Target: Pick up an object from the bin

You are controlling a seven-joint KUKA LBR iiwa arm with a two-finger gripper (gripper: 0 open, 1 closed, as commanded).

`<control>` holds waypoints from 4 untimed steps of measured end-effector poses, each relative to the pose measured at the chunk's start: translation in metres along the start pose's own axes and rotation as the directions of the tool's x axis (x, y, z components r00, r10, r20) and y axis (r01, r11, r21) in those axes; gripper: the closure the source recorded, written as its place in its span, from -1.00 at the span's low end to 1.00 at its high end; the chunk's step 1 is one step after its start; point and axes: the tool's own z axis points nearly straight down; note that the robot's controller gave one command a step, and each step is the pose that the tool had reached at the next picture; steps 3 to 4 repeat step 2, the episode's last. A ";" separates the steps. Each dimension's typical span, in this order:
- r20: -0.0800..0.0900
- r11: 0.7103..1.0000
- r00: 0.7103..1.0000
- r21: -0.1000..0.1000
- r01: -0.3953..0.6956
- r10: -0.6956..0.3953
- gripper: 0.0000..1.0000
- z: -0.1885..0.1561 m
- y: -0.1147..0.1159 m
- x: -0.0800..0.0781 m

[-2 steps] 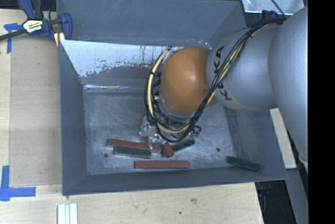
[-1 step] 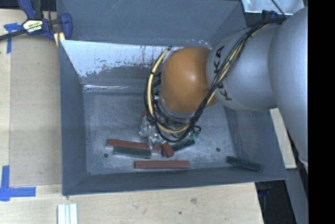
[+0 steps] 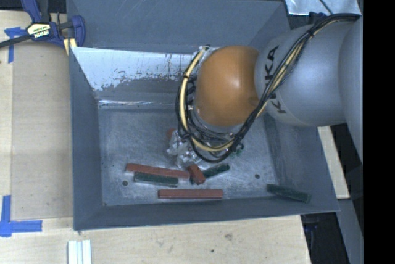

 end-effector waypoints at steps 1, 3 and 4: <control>0.003 1.000 1.000 0.000 0.029 -0.029 -1.00 -0.040 -0.002 -0.013; 0.003 1.000 1.000 0.000 0.028 -0.028 -1.00 -0.040 -0.002 -0.013; 0.003 1.000 1.000 0.000 0.028 -0.028 -1.00 -0.040 -0.002 -0.013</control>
Offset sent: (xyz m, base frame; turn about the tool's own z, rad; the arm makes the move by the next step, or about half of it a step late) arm 0.0000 0.0000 0.0000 0.0000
